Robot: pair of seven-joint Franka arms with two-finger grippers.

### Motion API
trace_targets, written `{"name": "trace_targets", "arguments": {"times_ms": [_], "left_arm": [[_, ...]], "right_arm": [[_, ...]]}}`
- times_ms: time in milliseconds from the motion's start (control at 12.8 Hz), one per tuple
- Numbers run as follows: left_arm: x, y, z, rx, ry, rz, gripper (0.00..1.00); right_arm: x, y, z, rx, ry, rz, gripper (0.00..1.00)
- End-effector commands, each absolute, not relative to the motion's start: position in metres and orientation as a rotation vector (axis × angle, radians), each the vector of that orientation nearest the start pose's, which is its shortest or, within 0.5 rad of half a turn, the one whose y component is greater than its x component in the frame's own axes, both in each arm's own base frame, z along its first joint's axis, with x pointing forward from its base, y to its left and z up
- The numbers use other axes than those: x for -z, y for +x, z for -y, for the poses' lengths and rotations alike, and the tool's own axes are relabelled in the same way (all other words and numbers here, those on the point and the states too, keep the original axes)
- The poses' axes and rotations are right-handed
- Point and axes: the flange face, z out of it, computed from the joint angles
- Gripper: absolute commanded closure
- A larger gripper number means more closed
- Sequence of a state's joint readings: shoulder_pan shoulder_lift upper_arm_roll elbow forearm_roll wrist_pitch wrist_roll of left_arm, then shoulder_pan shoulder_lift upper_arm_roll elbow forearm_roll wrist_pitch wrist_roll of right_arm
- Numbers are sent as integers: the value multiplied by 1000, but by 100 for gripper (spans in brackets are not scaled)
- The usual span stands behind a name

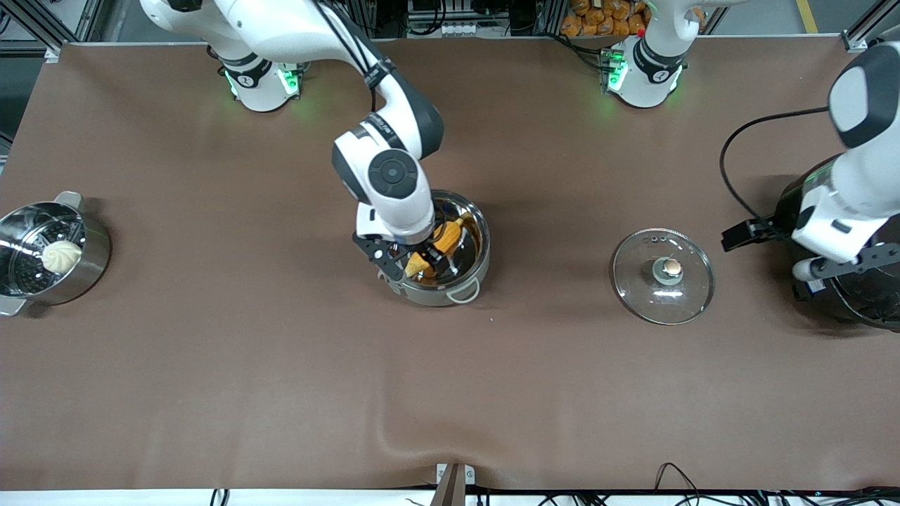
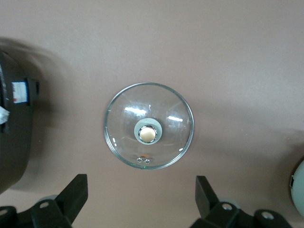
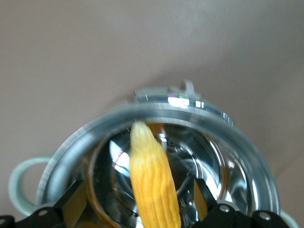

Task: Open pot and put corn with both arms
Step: 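Lower the corn into the pot and open the right gripper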

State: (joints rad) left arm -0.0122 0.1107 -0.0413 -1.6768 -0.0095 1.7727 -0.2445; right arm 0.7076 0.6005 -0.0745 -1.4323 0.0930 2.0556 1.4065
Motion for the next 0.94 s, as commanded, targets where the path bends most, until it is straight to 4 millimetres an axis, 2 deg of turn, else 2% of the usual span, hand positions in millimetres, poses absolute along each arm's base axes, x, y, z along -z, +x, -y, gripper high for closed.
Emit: {"name": "trace_targets", "arguments": {"times_ms": [0,312,546,702,858], "left_arm": [[-558,577,30,-15,-3138,203,0],[-588,566,28,-7,-3147,217,0],[-593,561,28,-27,-3147,209,0],[-603,555,33,-1,-3150,195,0],[-612,546,36,2,-3150,187,0]], "right_arm": [[-422,586,-365,-90,-2887,-1091,0],[-519,586,-254,-182,-2999,-758,0],[-580,584,-152,-143,-3022,-489,0],[-595,586,-85,-124,-3025,-392,0],[-597,585,-34,-105,-3041,-291,0]]}}
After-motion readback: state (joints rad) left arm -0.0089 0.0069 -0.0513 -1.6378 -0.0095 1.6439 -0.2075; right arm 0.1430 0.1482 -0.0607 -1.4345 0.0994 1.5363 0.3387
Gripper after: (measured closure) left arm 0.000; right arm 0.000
